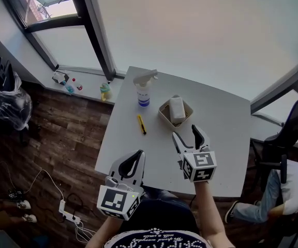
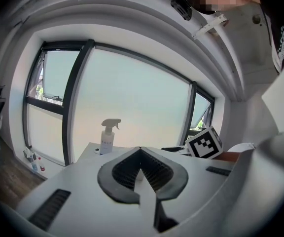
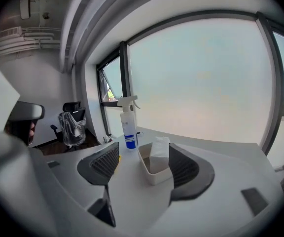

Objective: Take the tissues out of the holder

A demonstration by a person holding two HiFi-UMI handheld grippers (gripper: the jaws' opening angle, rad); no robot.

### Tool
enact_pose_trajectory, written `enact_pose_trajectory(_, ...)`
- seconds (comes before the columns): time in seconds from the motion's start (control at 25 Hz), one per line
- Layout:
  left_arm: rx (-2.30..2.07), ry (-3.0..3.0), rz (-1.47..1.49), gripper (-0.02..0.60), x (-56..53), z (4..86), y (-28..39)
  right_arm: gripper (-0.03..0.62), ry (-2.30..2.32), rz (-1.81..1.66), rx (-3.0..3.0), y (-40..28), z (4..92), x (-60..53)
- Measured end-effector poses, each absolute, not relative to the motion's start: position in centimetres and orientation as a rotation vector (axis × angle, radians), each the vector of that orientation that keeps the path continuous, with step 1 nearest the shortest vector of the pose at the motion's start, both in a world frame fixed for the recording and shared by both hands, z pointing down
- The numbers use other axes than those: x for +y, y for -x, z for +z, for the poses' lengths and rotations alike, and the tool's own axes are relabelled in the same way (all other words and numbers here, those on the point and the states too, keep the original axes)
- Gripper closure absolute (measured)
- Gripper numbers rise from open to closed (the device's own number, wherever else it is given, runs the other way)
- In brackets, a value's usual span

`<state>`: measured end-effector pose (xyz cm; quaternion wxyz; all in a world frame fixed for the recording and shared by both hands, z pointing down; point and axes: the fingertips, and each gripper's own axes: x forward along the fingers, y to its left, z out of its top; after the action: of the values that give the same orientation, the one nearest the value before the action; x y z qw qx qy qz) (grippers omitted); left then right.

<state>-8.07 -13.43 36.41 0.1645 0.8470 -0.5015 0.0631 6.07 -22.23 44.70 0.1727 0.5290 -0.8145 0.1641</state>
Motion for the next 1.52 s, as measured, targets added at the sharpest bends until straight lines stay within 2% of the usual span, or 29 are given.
enact_pose_trajectory(0.52,-1.547,-2.346,0.156,0.580,-13.4,36.1,9.0,0.289,-1.487,0.506,-2.199,-7.0,48.7,-27.7)
enact_pose_trajectory(0.92,-1.616,-2.287,0.159,0.579,-13.7,36.0,9.4,0.261,-1.424,0.702,-2.067,-6.8,53.9,-30.5)
enact_pose_trajectory(1.52,-1.672,-2.212,0.160,0.580,-13.9,36.9,10.0,0.263,-1.422,0.754,-1.913,-6.8,56.8,-32.7)
